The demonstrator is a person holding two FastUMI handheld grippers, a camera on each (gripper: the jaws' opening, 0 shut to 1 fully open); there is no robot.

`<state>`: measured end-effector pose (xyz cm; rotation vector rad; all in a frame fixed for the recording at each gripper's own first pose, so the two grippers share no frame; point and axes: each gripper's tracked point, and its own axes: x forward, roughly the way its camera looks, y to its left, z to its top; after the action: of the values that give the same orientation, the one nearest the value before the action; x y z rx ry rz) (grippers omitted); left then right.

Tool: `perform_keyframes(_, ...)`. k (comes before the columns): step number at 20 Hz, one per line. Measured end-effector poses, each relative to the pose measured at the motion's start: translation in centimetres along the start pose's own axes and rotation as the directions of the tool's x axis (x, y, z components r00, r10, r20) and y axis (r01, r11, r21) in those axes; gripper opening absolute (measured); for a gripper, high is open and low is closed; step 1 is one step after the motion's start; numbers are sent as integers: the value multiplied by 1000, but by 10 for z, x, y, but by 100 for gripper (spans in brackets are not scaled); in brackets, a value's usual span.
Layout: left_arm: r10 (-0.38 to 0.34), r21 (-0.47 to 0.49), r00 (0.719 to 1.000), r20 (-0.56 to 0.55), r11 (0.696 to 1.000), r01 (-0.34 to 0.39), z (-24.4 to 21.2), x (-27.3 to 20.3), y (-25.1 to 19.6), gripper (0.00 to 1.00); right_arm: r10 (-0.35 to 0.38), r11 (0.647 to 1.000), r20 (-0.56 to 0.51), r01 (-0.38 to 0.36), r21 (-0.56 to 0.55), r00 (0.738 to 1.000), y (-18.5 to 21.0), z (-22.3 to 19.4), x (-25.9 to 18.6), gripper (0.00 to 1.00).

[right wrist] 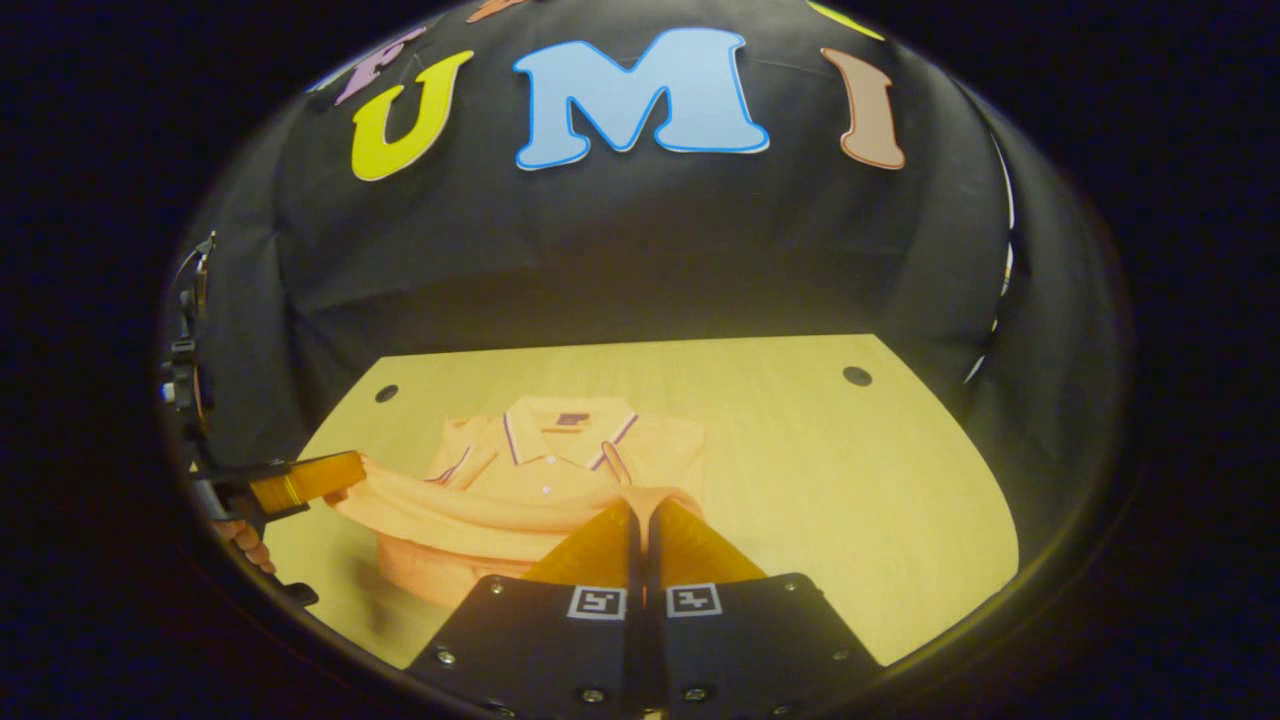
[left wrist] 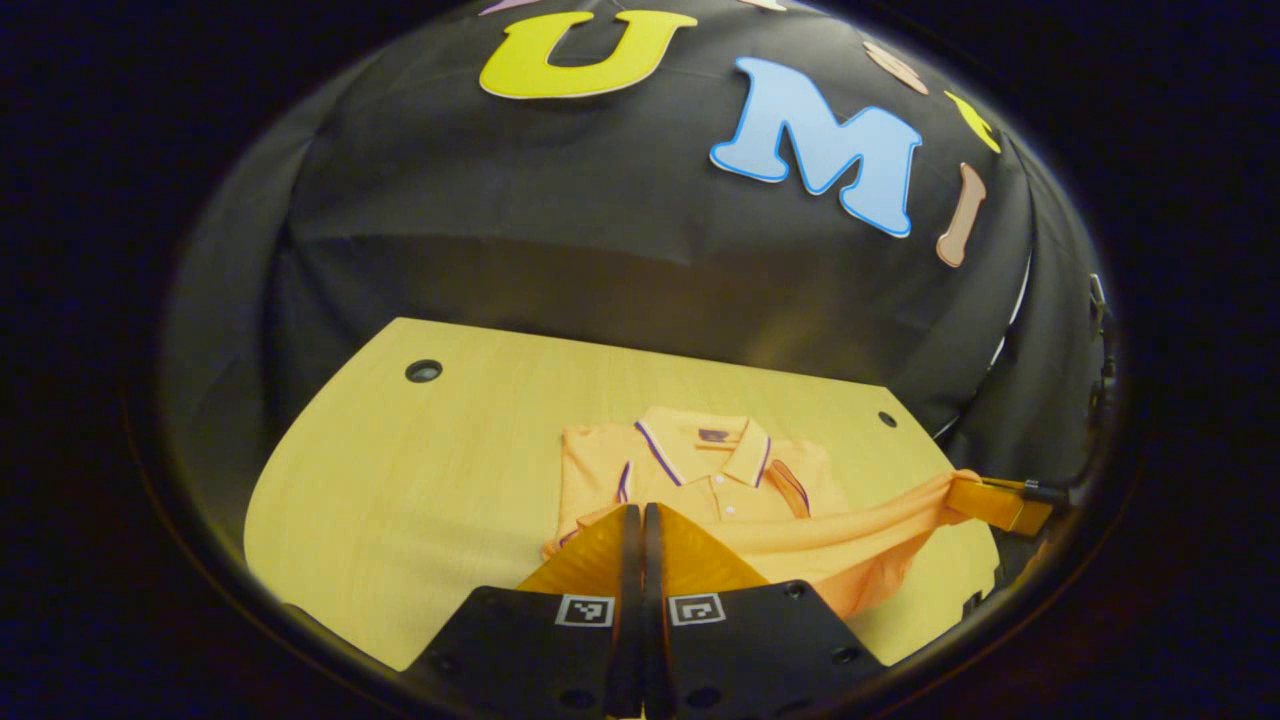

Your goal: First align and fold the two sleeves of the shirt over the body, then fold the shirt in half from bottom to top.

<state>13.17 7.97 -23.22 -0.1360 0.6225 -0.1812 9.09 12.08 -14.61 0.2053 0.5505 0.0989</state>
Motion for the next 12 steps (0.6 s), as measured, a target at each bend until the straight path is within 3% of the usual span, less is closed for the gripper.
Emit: perform_keyframes(12,34,138,997,73,990,-44,54,116,18,6,-31,999,35,33,-41,999,5,61,115,0)
